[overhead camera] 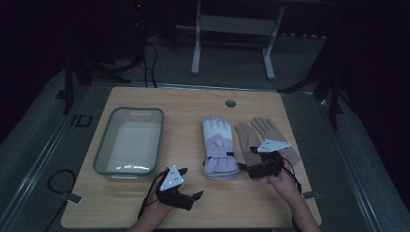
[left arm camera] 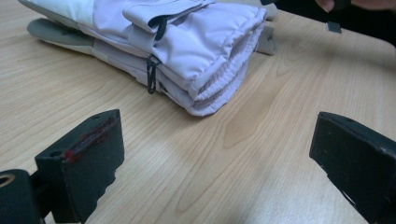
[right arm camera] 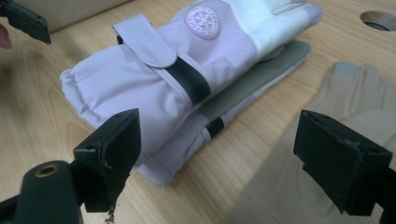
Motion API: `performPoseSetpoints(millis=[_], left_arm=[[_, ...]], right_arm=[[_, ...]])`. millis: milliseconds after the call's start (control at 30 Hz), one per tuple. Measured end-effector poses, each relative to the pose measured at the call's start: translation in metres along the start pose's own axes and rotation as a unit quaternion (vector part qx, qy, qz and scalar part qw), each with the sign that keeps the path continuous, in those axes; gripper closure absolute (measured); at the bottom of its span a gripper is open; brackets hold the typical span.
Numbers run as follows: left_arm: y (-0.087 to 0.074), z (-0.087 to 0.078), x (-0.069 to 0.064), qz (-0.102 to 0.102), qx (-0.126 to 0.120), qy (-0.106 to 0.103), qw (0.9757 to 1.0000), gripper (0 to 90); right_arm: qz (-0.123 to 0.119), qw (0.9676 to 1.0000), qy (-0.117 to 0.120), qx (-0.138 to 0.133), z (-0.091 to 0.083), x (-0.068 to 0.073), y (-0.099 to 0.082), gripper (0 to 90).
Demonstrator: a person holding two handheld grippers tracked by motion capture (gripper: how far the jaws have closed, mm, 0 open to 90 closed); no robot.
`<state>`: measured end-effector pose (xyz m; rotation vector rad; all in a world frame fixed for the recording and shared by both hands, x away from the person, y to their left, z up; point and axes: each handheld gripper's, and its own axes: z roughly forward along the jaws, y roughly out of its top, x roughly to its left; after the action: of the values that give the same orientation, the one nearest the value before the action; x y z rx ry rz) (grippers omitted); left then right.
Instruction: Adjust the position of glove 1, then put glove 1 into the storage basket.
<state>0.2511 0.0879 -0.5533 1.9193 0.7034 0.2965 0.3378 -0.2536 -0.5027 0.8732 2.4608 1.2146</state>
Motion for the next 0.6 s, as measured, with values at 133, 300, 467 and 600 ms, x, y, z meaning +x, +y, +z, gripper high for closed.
performPoseSetpoints(millis=[133,300,467,600], left_arm=[[0.010,-0.001,0.001,-0.014,0.009,0.015,0.9998,3.3],[0.022,0.002,0.006,-0.032,0.014,0.003,0.9994,3.3],[0.039,0.003,0.008,-0.027,0.015,0.011,0.9994,3.3],[0.053,0.007,0.012,-0.026,0.026,0.028,0.9989,3.5]], right_arm=[[0.004,0.9999,0.000,-0.011,-0.006,-0.003,-0.004,14.2],[0.022,0.9997,0.007,0.003,-0.007,-0.003,0.000,12.8],[0.024,0.9995,-0.012,-0.018,-0.007,0.001,0.007,10.6],[0.018,0.9994,-0.030,-0.004,0.000,0.004,0.020,22.8]])
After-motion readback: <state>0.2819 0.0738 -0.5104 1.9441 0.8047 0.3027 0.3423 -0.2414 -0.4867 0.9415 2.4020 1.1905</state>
